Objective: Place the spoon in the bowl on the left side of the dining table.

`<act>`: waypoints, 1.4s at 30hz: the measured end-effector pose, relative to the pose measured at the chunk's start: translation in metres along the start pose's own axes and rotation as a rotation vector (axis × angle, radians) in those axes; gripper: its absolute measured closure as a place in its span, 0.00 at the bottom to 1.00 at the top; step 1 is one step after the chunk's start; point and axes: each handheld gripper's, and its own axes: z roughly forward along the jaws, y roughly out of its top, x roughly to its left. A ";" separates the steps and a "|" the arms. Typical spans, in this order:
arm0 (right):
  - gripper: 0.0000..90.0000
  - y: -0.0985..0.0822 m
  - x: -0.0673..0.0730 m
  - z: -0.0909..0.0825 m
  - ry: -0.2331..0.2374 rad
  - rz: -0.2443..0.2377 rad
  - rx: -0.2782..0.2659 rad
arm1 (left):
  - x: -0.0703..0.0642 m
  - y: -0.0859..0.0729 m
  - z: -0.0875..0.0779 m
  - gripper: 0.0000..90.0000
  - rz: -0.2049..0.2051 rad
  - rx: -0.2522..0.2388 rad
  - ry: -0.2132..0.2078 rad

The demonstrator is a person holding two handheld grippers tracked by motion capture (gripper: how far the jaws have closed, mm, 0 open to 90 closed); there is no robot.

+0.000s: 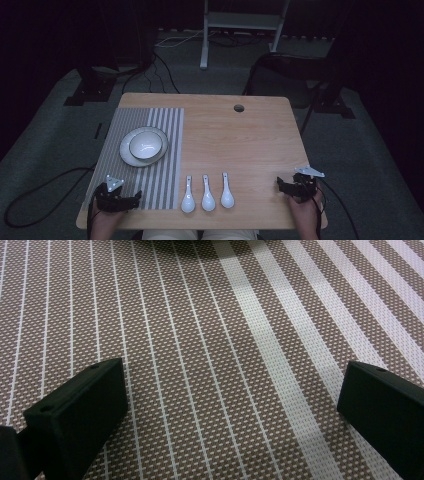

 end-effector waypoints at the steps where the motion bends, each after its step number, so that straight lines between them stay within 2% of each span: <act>1: 0.14 0.000 0.000 0.000 0.000 0.000 0.000 | 0.001 0.000 -0.001 0.00 -0.010 0.000 -0.011; 3: 0.14 0.000 0.000 0.000 0.001 -0.002 0.000 | 0.003 0.001 -0.005 0.00 -0.039 0.004 -0.044; 6: 0.14 0.000 0.000 0.000 0.009 -0.011 0.000 | 0.002 0.001 -0.014 0.00 -0.001 0.001 -0.007; 10: 0.14 0.000 0.001 0.000 0.011 -0.014 0.001 | 0.008 -0.002 -0.016 0.00 -0.034 0.013 -0.030; 14: 0.14 0.000 0.001 0.000 0.011 -0.014 0.000 | 0.012 -0.004 -0.015 0.00 -0.033 0.054 -0.046; 18: 0.14 0.000 0.001 0.000 0.011 -0.014 0.000 | 0.009 -0.004 -0.015 0.00 -0.033 0.055 -0.060; 21: 0.14 0.000 0.001 0.000 0.011 -0.014 0.000 | 0.006 -0.004 -0.012 0.00 0.007 0.060 -0.041; 25: 0.14 0.000 0.001 0.000 0.011 -0.014 0.000 | 0.004 -0.002 -0.011 0.00 -0.005 0.054 -0.060; 32: 0.14 0.000 0.001 0.000 0.011 -0.014 0.000 | -0.002 0.003 -0.012 0.00 0.018 0.067 -0.064; 34: 0.14 0.000 0.001 0.000 0.011 -0.014 0.000 | -0.004 0.003 -0.012 0.00 0.039 0.079 -0.065; 42: 0.14 0.000 0.001 0.000 0.011 -0.014 0.000 | -0.012 0.006 -0.009 0.00 0.036 0.084 -0.094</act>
